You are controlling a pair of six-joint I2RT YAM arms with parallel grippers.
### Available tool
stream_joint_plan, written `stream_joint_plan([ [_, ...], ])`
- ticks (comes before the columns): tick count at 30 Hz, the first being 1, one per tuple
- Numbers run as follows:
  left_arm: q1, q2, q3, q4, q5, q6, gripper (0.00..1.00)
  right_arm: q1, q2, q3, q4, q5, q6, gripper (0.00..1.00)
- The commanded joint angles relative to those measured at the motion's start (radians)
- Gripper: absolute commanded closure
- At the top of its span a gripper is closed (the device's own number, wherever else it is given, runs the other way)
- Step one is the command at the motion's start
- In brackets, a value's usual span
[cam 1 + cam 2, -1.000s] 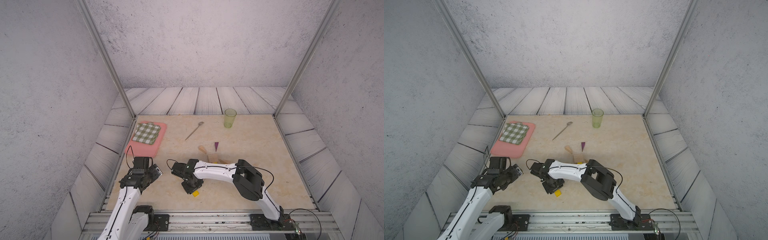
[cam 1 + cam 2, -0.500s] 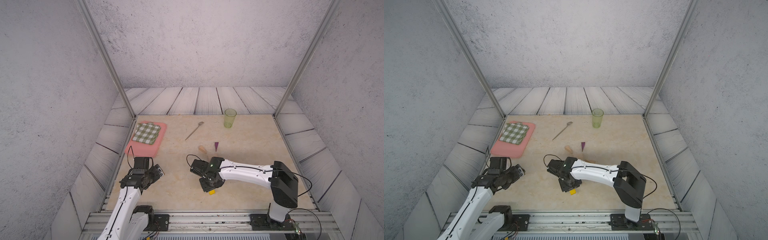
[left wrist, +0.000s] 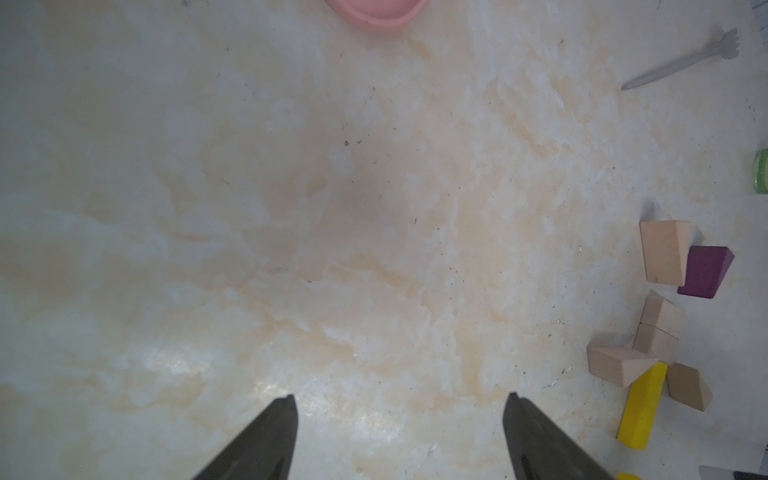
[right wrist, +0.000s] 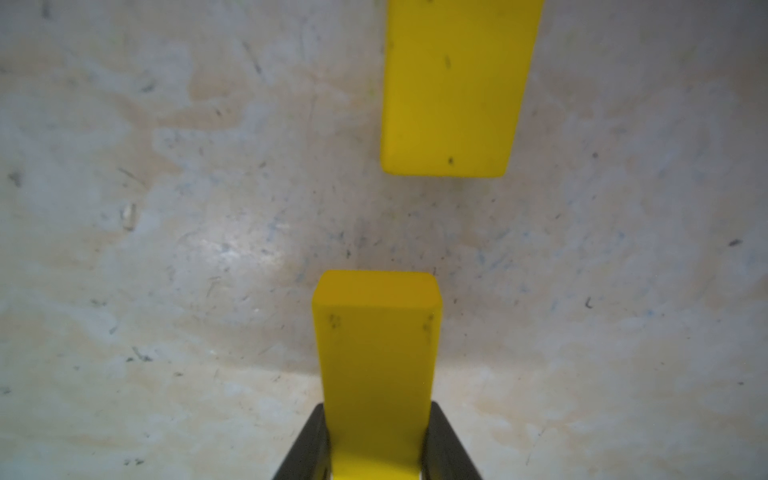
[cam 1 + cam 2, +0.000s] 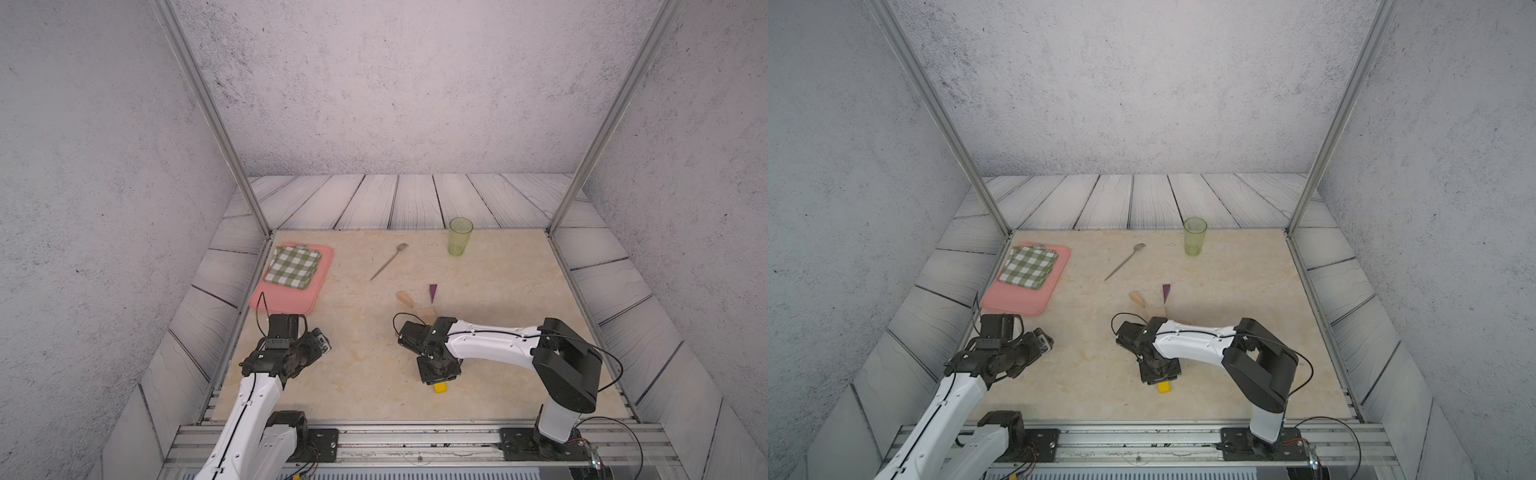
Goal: Assemble a small pinwheel with building blocks
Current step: Assemble the building block at the center of the board.
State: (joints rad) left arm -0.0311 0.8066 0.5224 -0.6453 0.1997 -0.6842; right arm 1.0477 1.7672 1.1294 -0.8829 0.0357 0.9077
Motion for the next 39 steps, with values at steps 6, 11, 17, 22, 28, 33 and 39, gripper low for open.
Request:
stream_joint_plan([
  [6, 0.0, 0.005, -0.015, 0.021, 0.015, 0.012, 0.16, -0.025, -0.019, -0.03, 0.031, -0.005, 0.024, 0.63],
  [11, 0.0, 0.005, -0.016, 0.022, 0.017, 0.012, 0.16, -0.043, -0.01, -0.032, 0.05, -0.013, 0.022, 0.62],
  [17, 0.0, 0.005, -0.018, 0.024, 0.018, 0.012, 0.15, -0.059, 0.0, -0.042, 0.066, -0.024, 0.025, 0.62],
  [22, 0.0, 0.005, -0.017, 0.025, 0.018, 0.012, 0.15, -0.065, 0.008, -0.045, 0.068, -0.022, 0.026, 0.62],
  [28, 0.0, 0.005, -0.017, 0.024, 0.019, 0.012, 0.15, -0.068, 0.015, -0.043, 0.068, -0.019, 0.025, 0.63],
  [33, 0.0, 0.005, -0.018, 0.025, 0.02, 0.012, 0.15, -0.069, 0.015, -0.042, 0.06, -0.01, 0.028, 0.63],
  [39, 0.0, 0.003, -0.019, 0.025, 0.02, 0.012, 0.15, -0.07, 0.018, -0.036, 0.047, 0.006, 0.027, 0.63],
])
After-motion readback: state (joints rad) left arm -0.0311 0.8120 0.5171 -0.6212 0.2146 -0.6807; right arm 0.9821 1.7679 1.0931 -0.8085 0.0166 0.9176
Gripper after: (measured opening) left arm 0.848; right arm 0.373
